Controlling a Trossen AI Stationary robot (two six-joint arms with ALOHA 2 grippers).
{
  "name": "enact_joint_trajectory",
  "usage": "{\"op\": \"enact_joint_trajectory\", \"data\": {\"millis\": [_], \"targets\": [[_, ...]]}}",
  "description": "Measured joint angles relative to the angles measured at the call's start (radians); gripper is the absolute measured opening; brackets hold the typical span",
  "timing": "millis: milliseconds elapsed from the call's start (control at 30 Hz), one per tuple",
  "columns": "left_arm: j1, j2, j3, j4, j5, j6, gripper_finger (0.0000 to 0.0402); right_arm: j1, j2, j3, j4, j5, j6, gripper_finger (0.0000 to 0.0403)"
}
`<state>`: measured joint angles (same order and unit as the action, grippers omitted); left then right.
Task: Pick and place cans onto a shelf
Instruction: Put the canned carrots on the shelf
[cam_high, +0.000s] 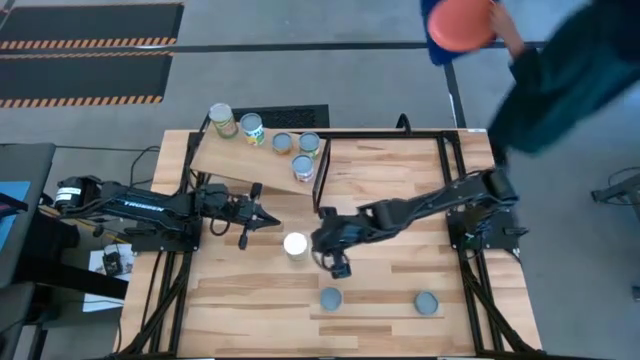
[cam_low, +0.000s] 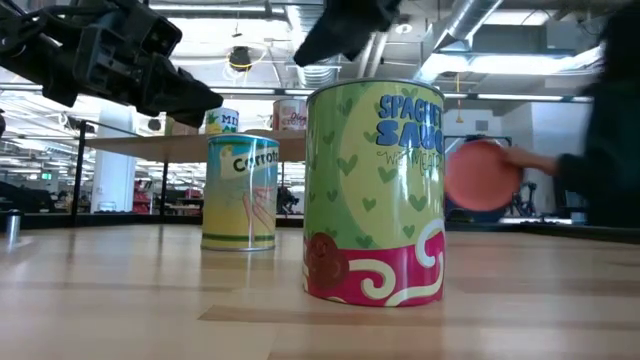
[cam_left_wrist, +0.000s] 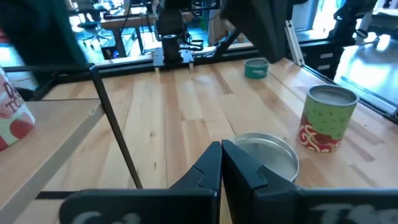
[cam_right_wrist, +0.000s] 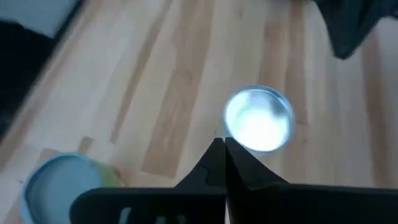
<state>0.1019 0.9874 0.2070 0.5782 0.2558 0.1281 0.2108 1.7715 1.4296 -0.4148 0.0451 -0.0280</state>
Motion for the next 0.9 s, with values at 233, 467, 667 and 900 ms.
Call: {"op": "enact_joint_trajectory", "data": {"millis": [233,467,667,900], "targets": [[-0.029,0.0,0.063,-0.105,-0.009,-0.045,0.0001,-0.052,-0.2,-0.415,0.492,0.002,0.016,0.0004],[-0.137,0.001,0.189,-0.349,-0.094,-0.041,0.0,-0.14,-0.333,-0.763,0.877,-0.001,0.024,0.0003],[-0.252,0.032,0.348,-0.681,-0.23,-0.027,0.0015,-0.217,-0.376,-0.945,1.131,0.002,0.025,0.0006],[-0.338,0.156,0.5,-0.882,-0.328,-0.034,0.0074,-0.271,-0.376,-1.009,1.224,0.001,0.0,0.0005]]}}
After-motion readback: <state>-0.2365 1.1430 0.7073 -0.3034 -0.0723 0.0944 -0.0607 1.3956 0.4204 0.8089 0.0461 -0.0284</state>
